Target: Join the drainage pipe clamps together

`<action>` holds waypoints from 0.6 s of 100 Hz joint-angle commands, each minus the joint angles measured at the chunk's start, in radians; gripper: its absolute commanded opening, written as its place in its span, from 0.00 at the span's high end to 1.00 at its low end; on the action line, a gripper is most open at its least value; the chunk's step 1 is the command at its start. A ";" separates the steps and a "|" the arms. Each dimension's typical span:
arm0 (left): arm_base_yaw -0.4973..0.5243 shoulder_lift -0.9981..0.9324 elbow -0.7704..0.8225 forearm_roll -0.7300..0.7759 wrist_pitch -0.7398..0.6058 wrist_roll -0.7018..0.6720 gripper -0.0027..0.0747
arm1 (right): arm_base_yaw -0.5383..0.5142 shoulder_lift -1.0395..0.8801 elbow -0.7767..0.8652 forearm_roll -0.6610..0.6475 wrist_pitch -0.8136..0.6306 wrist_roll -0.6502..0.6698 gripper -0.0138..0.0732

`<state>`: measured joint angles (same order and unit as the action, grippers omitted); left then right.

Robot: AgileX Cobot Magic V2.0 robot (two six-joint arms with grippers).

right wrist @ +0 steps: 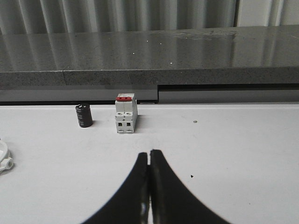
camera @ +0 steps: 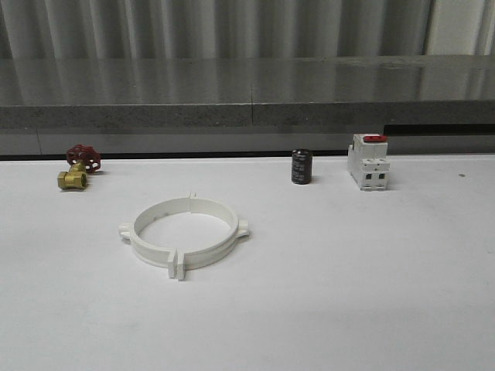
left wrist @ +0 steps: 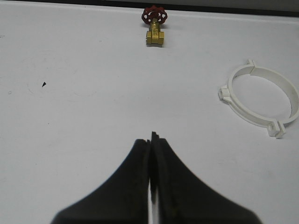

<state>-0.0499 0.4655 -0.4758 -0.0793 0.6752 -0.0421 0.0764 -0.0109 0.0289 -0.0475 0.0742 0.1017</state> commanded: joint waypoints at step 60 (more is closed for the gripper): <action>-0.015 -0.273 0.307 0.097 -0.596 0.001 0.99 | -0.005 -0.018 -0.020 -0.001 -0.082 -0.012 0.92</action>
<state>-0.0586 0.2471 -0.2270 -0.0160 0.2497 -0.0421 0.0764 -0.0109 0.0289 -0.0475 0.0742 0.1017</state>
